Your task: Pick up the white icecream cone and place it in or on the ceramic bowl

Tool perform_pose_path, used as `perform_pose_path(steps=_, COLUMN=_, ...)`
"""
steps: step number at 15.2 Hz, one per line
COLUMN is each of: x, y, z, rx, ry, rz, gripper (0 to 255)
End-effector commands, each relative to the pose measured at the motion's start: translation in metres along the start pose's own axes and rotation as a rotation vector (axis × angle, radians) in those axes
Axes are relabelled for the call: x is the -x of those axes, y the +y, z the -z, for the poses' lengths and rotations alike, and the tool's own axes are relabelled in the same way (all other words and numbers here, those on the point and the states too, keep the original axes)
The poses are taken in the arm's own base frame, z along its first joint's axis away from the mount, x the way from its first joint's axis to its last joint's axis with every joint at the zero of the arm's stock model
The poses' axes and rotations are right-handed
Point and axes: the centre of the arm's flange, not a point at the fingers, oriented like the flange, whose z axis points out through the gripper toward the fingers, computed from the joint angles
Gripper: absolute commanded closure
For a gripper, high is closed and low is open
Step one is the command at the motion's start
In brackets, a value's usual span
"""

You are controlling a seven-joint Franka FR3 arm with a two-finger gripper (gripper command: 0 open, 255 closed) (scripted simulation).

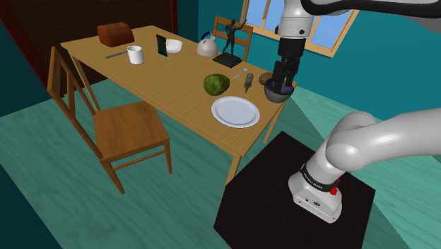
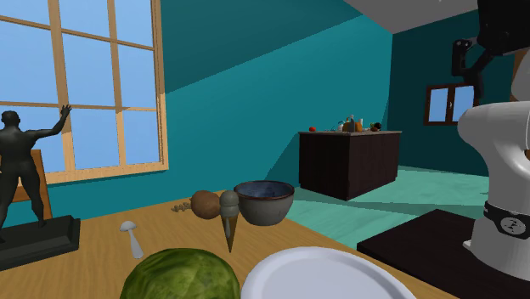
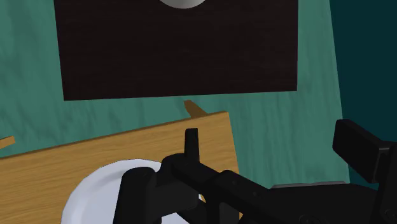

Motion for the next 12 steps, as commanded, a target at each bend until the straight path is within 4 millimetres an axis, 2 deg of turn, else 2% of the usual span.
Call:
perform_pose_path(steps=1, x=0.000, y=0.000, z=0.000, rx=0.000, ry=0.000, rz=0.000, gripper=0)
perform_pose_path(steps=12, x=-0.102, y=0.080, z=-0.032, rx=0.060, ry=0.055, rz=-0.084, gripper=0)
